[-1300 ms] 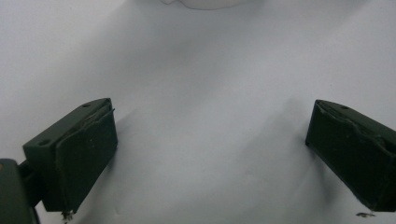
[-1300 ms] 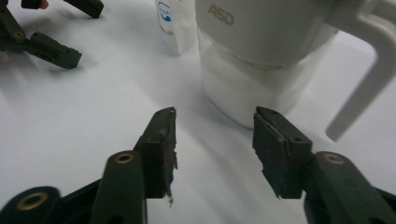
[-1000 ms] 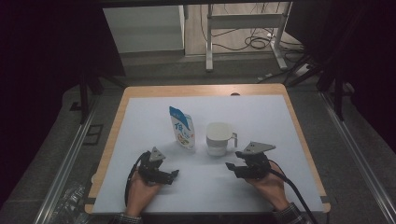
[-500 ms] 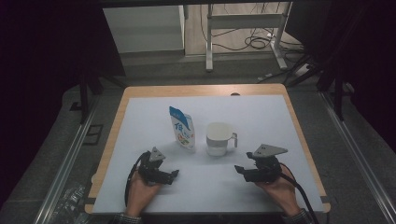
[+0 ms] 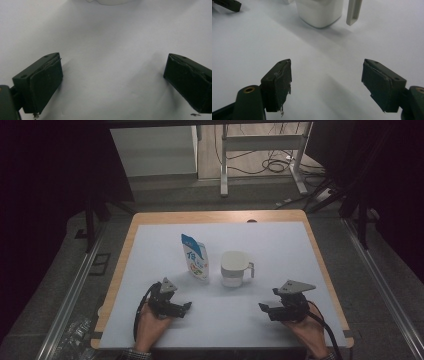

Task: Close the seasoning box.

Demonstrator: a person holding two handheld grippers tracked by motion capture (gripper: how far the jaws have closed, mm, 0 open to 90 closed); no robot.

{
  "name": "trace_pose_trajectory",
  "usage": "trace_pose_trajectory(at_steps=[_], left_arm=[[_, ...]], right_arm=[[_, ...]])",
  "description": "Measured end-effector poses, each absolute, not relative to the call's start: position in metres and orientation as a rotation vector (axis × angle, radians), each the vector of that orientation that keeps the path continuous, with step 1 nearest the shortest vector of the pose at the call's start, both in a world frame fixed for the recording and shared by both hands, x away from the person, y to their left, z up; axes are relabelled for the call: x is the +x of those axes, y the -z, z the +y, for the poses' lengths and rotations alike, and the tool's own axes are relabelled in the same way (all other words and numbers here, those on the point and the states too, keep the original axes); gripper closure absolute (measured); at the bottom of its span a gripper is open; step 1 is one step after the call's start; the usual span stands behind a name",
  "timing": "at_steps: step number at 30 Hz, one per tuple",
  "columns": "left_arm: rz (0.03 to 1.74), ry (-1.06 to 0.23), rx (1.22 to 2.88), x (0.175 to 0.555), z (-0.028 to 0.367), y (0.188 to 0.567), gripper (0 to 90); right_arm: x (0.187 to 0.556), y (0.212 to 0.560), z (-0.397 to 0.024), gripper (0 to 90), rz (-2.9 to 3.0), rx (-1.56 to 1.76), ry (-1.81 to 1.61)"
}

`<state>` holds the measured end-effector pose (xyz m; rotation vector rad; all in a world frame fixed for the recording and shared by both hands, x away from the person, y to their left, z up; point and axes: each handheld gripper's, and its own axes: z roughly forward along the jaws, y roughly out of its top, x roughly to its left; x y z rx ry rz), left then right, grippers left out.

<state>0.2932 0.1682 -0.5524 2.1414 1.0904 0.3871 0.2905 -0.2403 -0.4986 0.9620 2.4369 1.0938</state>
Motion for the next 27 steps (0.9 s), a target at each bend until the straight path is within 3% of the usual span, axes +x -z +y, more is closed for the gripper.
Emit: trace_pose_trajectory(at_steps=[13,27], left_arm=[[1.091,-0.387,2.141,0.293,0.168,0.552,2.5],[1.091,-0.388,2.141,0.293,0.168,0.552,2.5]], right_arm=[[0.287,0.519,-0.258,15.6,2.456,0.998,-0.998],[0.286,0.532,-0.263,12.6,2.428,0.993,-0.986]])
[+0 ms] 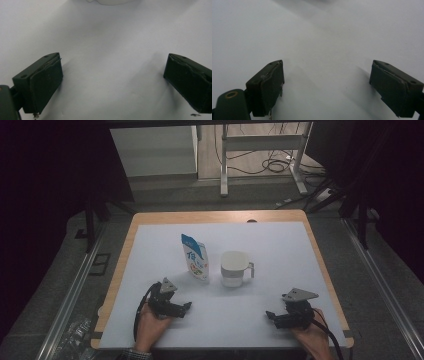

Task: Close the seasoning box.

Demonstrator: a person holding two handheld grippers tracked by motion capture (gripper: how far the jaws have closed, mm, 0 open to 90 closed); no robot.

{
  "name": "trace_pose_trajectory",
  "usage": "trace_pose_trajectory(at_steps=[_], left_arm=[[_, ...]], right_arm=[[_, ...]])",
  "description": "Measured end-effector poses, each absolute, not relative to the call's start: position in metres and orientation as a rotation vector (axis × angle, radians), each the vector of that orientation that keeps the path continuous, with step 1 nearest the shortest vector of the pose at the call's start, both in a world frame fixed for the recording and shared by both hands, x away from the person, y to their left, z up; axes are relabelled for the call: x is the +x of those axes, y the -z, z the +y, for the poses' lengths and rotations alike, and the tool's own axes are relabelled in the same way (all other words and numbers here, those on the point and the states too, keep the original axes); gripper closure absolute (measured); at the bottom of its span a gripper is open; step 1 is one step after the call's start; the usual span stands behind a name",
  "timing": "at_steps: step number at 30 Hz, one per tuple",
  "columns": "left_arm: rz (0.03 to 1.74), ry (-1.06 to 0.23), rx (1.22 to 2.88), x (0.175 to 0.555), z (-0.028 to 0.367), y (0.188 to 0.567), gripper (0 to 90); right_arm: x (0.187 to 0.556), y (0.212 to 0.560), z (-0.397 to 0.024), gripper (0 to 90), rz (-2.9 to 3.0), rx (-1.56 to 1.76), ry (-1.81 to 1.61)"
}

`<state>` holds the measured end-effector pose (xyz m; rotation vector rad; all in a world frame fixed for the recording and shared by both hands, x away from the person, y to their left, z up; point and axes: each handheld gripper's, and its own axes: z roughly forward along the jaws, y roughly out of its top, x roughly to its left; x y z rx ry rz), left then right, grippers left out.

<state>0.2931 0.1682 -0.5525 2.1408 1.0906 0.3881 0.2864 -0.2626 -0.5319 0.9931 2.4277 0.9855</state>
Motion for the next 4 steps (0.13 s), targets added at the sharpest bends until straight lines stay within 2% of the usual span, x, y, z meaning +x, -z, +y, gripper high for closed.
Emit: trace_pose_trajectory(at_steps=[4], left_arm=[[1.096,-0.385,2.137,0.2929,0.1681,0.5525,2.5]], right_arm=[[0.2861,0.5324,-0.2629,12.6,2.427,0.992,-0.988]])
